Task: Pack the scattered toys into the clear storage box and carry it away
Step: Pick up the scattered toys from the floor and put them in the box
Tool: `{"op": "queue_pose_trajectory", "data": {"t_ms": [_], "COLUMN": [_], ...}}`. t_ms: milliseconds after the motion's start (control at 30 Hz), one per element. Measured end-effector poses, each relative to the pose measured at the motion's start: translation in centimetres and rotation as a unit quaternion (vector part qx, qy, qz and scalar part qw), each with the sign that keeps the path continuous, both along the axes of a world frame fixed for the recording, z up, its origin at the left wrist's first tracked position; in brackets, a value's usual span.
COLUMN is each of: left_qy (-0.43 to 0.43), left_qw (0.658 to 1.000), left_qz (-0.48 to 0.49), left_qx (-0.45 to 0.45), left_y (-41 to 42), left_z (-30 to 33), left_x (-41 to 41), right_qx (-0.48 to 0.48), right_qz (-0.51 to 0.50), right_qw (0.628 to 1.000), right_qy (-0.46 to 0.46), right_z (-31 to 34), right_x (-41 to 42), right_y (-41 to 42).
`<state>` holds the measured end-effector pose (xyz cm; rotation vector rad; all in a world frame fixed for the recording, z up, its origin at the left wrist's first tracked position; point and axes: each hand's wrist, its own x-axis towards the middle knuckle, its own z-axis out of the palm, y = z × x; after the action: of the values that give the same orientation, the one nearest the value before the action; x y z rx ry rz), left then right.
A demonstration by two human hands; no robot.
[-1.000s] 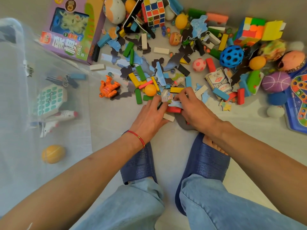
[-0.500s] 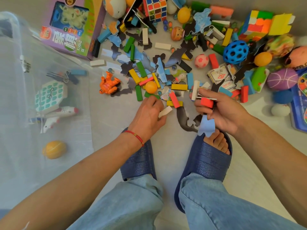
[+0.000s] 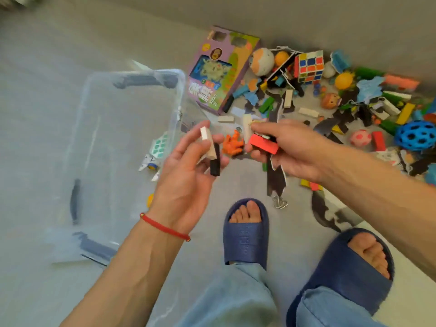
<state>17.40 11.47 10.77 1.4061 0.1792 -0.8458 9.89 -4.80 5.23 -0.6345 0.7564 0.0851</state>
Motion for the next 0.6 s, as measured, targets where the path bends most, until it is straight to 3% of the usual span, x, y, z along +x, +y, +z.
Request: {"op": "queue_pose_trajectory", "data": {"t_ms": [100, 167, 300, 367, 467, 600], "left_qy": [-0.075, -0.076, -0.006, -0.019, -0.16, -0.373], "left_qw": [0.988, 0.974, 0.966, 0.962, 0.94, 0.9], "left_qz": [0.122, 0.191, 0.213, 0.216, 0.229, 0.132], "left_qx": [0.059, 0.1, 0.143, 0.163, 0.198, 0.185], "left_y": [4.1, 6.9, 9.9, 9.9, 8.9, 5.5], "left_z": [3.6, 4.6, 4.9, 4.5, 3.7, 3.3], "left_x": [4.2, 6.9, 10.1, 10.0, 8.4, 4.8], "right_qx": [0.012, 0.026, 0.042, 0.058, 0.067, -0.058], "right_qz": [0.034, 0.061, 0.097, 0.079, 0.121, 0.165], "right_qw": [0.999, 0.997, 0.993, 0.995, 0.99, 0.984], "right_qy": [-0.03, -0.048, -0.044, -0.023, -0.013, -0.039], "right_z": [5.7, 8.8, 12.6, 12.4, 10.9, 8.2], "right_x": [7.4, 11.4, 15.3, 15.6, 14.4, 10.5], "right_y": [3.7, 6.1, 9.0, 9.4, 9.3, 6.3]}}
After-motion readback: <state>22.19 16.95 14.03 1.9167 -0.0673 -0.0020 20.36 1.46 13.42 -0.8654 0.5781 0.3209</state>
